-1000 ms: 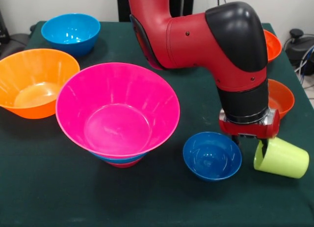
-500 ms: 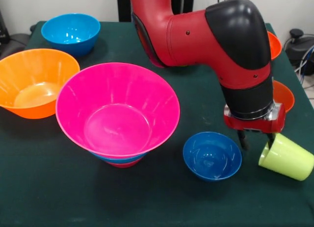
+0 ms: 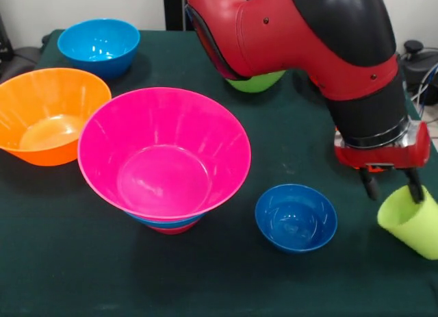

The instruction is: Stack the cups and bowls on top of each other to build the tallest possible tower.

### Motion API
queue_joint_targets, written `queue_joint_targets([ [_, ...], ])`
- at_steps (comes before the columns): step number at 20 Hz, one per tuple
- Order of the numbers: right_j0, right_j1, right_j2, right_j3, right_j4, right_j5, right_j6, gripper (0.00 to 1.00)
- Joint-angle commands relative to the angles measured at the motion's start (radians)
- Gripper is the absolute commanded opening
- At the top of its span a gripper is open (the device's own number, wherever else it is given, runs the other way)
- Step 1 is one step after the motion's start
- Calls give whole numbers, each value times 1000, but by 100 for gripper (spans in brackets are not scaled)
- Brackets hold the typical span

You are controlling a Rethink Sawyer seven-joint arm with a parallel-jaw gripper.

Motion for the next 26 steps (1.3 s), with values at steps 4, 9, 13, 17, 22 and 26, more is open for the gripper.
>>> queue_joint_targets([
  [4,-100,-19,226,140,-45,-158,62,100],
  [9,-86,-26,160,172,-81,-144,57,100],
  [13,-87,-27,163,188,-85,-157,66,100],
  [17,-85,-25,156,194,-89,-157,69,100],
  [22,-51,-11,88,151,-91,-111,61,100],
  [26,-24,-3,11,117,-132,-152,47,100],
])
